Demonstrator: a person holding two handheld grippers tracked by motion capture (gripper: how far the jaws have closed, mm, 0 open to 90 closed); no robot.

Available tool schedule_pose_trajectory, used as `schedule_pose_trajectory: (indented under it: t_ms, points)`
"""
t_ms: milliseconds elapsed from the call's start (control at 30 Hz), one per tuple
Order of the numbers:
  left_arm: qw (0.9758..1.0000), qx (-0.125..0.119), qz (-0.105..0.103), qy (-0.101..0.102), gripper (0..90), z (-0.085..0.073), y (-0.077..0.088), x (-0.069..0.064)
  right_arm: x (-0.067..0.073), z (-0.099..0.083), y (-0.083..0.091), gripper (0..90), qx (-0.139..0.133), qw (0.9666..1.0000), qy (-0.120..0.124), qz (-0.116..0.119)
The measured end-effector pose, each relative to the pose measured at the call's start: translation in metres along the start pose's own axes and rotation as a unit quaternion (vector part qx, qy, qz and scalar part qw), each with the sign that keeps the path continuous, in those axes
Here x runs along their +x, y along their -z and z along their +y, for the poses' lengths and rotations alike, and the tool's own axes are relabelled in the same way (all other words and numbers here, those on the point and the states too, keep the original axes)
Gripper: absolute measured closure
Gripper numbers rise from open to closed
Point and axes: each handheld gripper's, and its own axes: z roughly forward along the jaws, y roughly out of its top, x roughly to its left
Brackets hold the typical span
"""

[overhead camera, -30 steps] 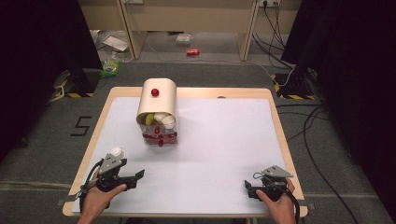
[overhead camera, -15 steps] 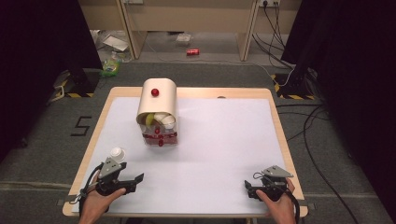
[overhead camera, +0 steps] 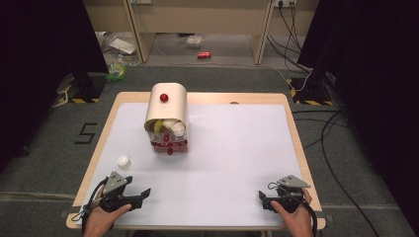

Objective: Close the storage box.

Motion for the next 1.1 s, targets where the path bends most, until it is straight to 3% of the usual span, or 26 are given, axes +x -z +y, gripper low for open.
schedule_pose_trajectory:
  t_ms: [533, 1100]
  points:
    - [0.9998, 0.003, 0.008, -0.016, 15.5, -0.010, -0.001, 0.001, 0.000, 0.000, 0.000, 0.6, 0.000, 1.0000, 0.000, 0.000]
    - [0.9997, 0.011, 0.014, -0.019, 15.4, -0.021, 0.000, -0.001, 0.000, 0.000, 0.000, 0.6, 0.000, 1.0000, 0.000, 0.000]
